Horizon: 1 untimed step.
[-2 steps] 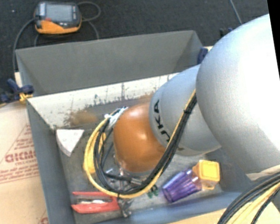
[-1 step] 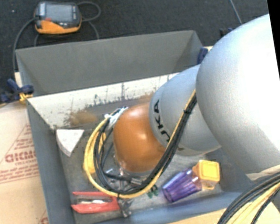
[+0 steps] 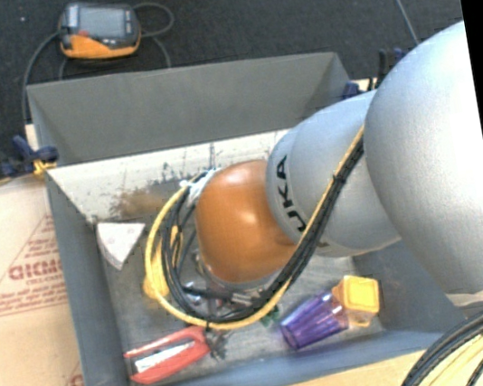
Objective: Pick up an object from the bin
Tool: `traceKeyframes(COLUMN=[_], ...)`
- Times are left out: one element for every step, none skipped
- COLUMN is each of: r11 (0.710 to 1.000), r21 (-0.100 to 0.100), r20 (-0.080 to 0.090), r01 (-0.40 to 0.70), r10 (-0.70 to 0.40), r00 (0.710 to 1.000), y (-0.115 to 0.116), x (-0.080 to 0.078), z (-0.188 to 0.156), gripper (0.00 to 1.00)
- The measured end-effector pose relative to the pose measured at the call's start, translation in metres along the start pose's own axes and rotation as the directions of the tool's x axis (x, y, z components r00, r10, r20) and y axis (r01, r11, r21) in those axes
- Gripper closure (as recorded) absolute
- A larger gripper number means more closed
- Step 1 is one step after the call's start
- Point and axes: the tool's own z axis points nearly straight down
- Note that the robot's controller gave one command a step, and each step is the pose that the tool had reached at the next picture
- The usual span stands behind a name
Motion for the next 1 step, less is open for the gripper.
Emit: traceKeyframes(r11=[0.996], r21=[-0.002], r20=[0.01], r01=[-0.085], r10=[0.085], r00=[0.996], y=[-0.0304], x=[-0.0193], z=[0.0062], gripper=[1.0])
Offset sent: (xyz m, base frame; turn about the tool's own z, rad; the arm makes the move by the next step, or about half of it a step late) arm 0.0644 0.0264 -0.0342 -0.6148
